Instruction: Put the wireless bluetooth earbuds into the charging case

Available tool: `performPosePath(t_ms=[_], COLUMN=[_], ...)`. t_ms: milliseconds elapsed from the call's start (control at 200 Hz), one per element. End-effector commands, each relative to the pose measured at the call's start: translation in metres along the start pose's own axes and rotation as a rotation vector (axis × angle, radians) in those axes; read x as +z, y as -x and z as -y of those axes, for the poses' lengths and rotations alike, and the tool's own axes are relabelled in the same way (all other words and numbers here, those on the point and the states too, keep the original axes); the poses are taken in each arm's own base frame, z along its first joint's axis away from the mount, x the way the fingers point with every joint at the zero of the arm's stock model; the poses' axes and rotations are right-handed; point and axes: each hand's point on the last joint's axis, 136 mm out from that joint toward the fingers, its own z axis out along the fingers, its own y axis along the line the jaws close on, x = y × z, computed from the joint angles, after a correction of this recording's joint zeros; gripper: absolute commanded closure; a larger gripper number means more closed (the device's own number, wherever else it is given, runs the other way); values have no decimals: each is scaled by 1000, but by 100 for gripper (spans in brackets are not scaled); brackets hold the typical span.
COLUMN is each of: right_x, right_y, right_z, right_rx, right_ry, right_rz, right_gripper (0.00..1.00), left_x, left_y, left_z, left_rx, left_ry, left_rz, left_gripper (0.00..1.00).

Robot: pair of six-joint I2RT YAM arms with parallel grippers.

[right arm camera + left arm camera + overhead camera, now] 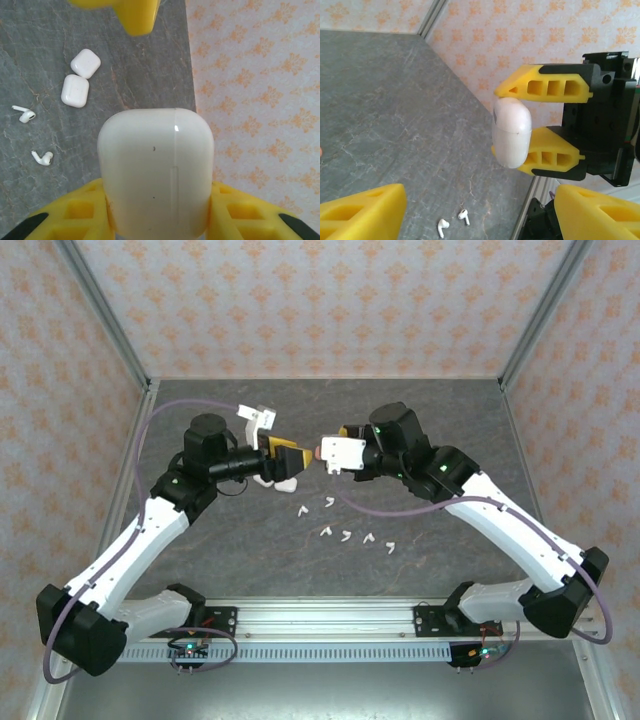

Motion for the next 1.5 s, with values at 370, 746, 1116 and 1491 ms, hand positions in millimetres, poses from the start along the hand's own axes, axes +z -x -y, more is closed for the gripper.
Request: performPosePath(t_ms=[370, 746, 1116, 1491], right_x=[-5, -7, -7, -12], right_y=[19, 24, 23, 26], right_z=[6, 5, 2, -2], right_rx=[4, 25, 21, 39], right_ry=[13, 22, 31, 50], right_rz=[57, 79, 78, 98], right_gripper=[63, 63, 63, 63], left_x=[24, 34, 41, 43], left_y=[4, 1, -3, -3], left_z=[13, 16, 19, 25], left_rx=[1, -11, -11, -1], left_ry=[-82, -106, -119, -134], left_rz=[39, 31, 19, 19], left_gripper=[28, 45, 60, 68])
